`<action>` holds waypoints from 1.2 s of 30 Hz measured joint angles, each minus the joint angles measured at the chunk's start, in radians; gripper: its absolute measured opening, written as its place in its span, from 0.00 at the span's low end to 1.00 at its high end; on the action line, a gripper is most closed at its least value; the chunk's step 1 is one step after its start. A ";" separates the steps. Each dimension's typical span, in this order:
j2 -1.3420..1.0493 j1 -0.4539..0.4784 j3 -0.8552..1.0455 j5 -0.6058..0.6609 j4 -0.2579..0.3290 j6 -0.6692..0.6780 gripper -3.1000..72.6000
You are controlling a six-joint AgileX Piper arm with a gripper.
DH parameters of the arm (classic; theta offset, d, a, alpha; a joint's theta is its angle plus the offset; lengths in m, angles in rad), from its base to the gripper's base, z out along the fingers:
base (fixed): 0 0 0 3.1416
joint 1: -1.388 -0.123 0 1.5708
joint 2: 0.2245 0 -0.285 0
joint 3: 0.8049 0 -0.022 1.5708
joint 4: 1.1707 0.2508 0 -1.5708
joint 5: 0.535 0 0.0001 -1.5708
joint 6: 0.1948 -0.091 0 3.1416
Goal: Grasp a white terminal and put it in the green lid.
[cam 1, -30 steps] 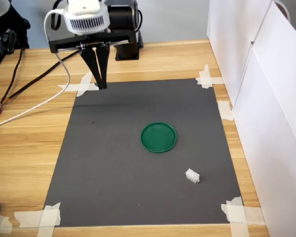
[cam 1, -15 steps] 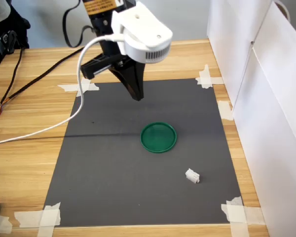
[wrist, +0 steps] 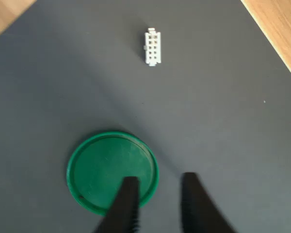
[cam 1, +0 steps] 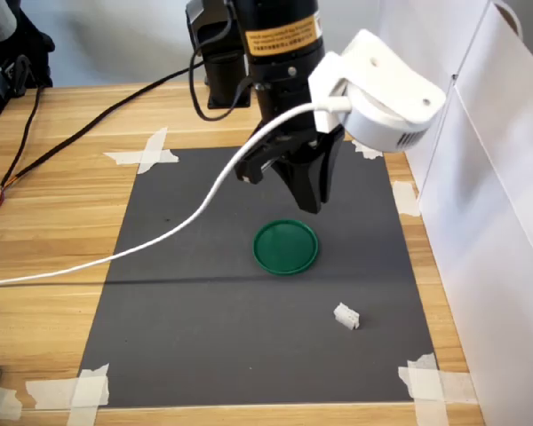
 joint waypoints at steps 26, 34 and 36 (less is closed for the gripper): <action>0.223 -0.033 -0.208 0.017 0.070 -0.133 0.96; 0.303 -0.033 -0.213 0.002 0.065 -0.139 0.91; 0.317 -0.033 -0.213 -0.001 0.057 -0.141 0.90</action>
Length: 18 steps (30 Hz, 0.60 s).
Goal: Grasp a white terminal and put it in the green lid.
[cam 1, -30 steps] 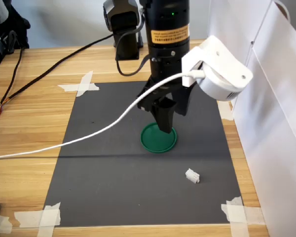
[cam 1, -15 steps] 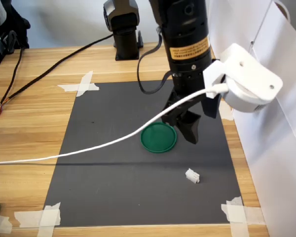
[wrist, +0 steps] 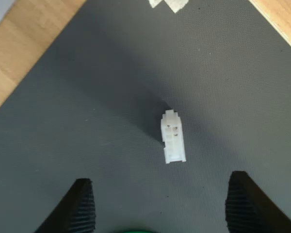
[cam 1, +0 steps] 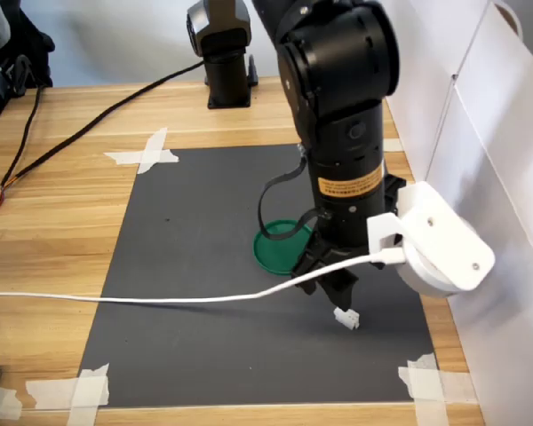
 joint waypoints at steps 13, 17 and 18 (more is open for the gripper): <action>0.062 0.000 -0.003 -0.024 -0.041 0.002 0.89; 0.090 0.000 -0.003 -0.022 -0.042 0.014 0.89; 0.097 0.000 -0.003 -0.021 -0.042 0.015 0.89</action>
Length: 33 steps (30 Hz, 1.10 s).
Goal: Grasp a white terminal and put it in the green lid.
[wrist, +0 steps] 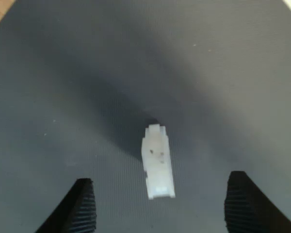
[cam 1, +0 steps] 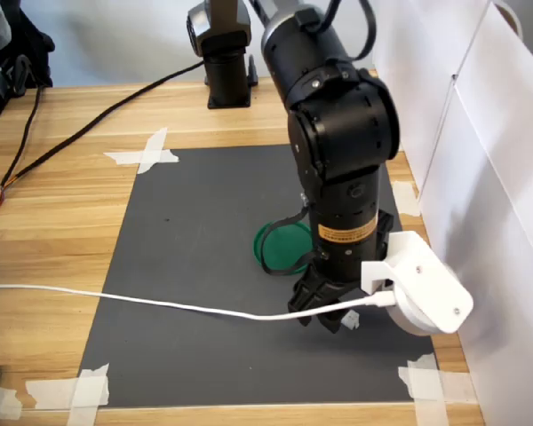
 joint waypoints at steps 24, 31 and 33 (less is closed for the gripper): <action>0.040 0.000 0.000 -0.015 0.001 0.003 0.21; 0.039 0.000 0.000 0.001 0.001 0.003 0.17; 0.031 0.000 0.000 0.013 0.001 0.003 0.17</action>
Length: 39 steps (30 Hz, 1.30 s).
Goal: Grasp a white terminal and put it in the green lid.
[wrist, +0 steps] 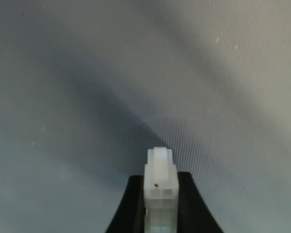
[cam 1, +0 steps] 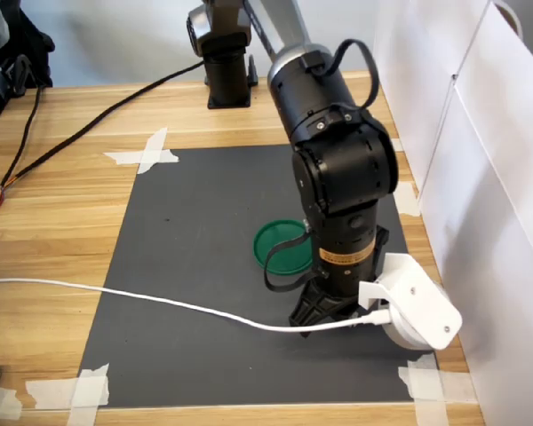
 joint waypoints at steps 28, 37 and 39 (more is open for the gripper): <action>-0.524 -0.001 0.415 -0.047 -0.052 0.069 0.17; -0.573 -0.001 0.563 -0.126 -0.062 0.077 0.17; -0.573 -0.001 0.595 -0.145 -0.075 0.067 0.17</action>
